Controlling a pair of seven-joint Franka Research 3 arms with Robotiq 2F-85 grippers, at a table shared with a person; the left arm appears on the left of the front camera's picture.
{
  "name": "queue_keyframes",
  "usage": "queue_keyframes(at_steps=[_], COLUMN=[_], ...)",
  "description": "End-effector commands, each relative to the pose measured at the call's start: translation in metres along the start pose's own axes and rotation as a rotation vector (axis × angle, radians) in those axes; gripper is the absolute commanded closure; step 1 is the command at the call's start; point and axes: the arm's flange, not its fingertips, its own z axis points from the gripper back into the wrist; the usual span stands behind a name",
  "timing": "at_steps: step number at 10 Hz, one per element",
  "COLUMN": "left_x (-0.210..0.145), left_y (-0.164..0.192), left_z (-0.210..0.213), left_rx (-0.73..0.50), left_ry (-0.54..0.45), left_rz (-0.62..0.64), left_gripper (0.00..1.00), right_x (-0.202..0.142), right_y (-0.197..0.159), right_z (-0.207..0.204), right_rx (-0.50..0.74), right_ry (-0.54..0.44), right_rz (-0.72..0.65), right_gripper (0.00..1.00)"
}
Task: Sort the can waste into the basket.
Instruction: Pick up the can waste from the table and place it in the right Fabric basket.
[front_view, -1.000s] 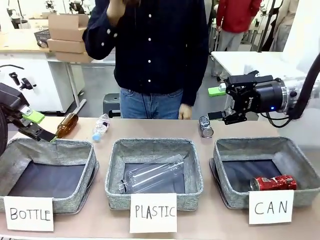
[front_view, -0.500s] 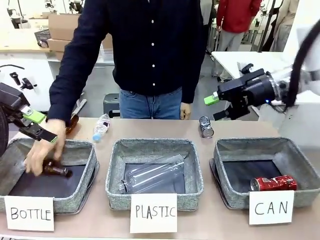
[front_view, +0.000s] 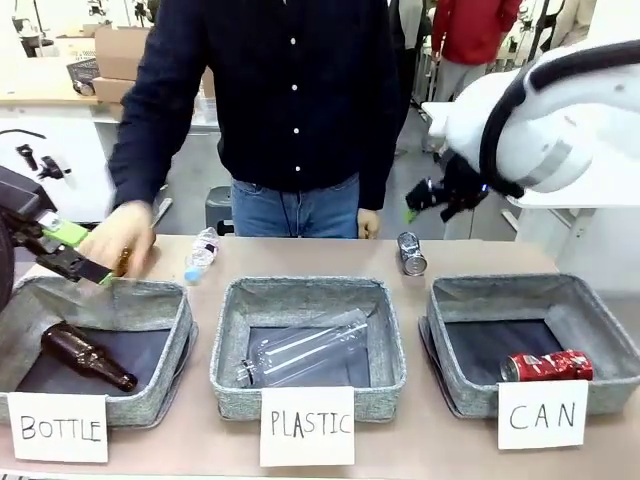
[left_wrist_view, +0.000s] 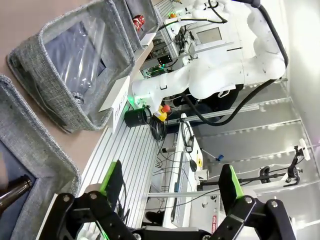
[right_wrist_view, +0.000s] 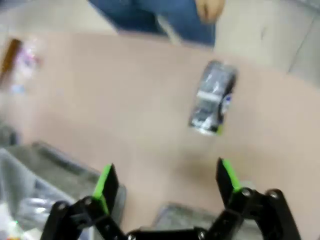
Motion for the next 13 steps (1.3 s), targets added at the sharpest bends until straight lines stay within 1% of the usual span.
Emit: queue_keyframes(at_steps=[1,3,4,5,6,7,8,9,10,11,13], left_x=[-0.001,-0.001,-0.001,-0.001,-0.001,-0.001,-0.001,-0.001,-0.001,-0.001,-0.001], left_y=[-0.004,-0.004,-0.004,-0.004,-0.004,-0.004,-0.004,-0.004,-0.004,-0.004,-0.004], left_z=[0.004,0.004,0.004,0.004,0.004,0.004,0.004,0.004,0.004,0.004,0.004], left_rx=[-0.008,-0.008,-0.008,-0.008,-0.008,-0.008,-0.008,-0.008,-0.008,-0.008,-0.008], left_ry=[0.008,0.008,0.008,0.008,0.008,0.008,0.008,0.008,0.008,0.008,0.008], left_rz=[0.002,0.002,0.002,0.002,0.002,0.002,0.002,0.002,0.002,0.002,0.002], left_gripper=[0.00,0.00,0.00,0.00,0.00,0.00,0.00,0.00,0.00,0.00,0.00], right_x=[0.005,0.005,0.002,0.035,0.070,0.098,0.120,0.136,0.143,0.142,0.136], right_y=[-0.003,-0.003,0.000,-0.005,-0.018,-0.030,-0.040,-0.053,-0.062,-0.065,-0.061], right_z=[0.026,0.026,0.005,-0.019,-0.044,-0.064,-0.087,-0.113,-0.139,-0.155,-0.173], right_rx=[0.008,0.008,0.001,-0.048,-0.068,-0.096,-0.165,-0.202,-0.180,-0.158,-0.138], right_ry=[-0.058,-0.058,-0.012,0.058,0.140,0.194,0.267,0.319,0.358,0.383,0.420], right_rz=[0.033,0.033,0.003,-0.043,-0.084,-0.121,-0.164,-0.212,-0.218,-0.227,-0.214], right_gripper=[0.00,0.00,0.00,0.00,0.00,0.00,0.00,0.00,0.00,0.00,0.00])
